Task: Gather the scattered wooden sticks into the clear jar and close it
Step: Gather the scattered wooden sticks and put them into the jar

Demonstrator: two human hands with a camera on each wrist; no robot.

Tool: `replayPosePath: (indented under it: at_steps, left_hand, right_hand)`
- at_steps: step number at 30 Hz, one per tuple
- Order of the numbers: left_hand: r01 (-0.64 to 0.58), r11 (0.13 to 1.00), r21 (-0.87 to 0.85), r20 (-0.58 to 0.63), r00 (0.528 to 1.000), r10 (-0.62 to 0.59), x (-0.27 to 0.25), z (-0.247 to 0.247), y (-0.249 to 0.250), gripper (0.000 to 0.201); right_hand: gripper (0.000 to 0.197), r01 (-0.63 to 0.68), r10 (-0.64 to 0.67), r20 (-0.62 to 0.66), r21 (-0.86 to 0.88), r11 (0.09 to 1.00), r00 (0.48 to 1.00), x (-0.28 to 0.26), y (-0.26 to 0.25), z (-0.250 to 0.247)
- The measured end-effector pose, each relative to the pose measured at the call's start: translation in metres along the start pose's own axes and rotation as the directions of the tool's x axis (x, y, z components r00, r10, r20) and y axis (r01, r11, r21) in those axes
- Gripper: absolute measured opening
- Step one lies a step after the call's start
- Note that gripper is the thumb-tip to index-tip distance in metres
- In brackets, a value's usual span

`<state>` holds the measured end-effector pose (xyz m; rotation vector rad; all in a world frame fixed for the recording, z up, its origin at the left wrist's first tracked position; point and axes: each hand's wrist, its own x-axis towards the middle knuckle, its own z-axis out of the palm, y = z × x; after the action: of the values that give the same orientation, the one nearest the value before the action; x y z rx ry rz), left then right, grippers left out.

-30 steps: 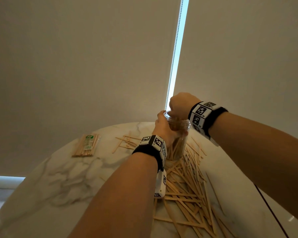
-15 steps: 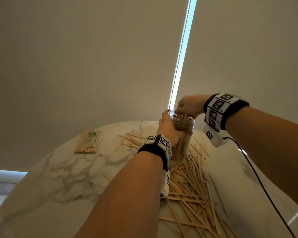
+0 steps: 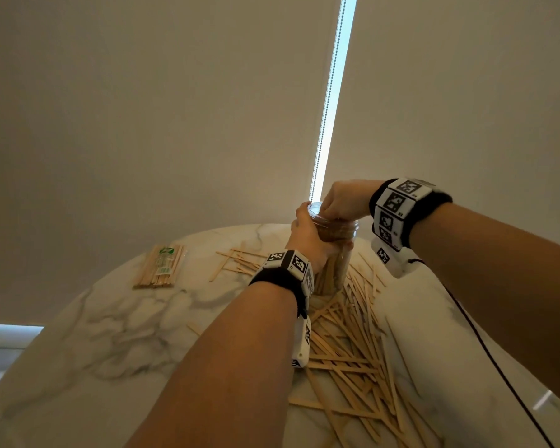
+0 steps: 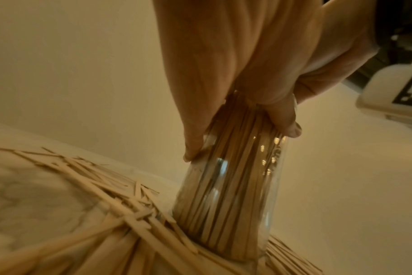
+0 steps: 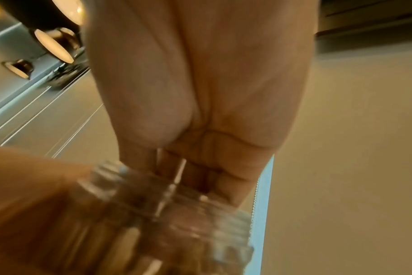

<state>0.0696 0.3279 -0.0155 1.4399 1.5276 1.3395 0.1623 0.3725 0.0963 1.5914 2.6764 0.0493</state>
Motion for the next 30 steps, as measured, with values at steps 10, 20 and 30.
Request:
replayPosePath:
  at_steps: [10,20,30]
  left_hand:
    - [0.115,0.954,0.278,0.071,0.988,-0.140,-0.033,-0.019,0.029,0.141]
    - [0.043,0.498,0.866,0.105,0.959,-0.265,-0.181,-0.053,0.056,0.046]
    - [-0.037,0.339,0.940,0.207,0.851,-0.482,-0.276,-0.018,0.055,0.053]
  right_hand:
    - [0.022,0.121,-0.012,-0.353,0.290,0.949,0.935,-0.085,0.024,0.006]
    - [0.060,-0.194,0.168,0.302,0.059,0.979,0.938,-0.227,0.022,0.074]
    - [0.032,-0.343,0.178,0.497,0.263,0.901,0.849,-0.290,0.010,0.104]
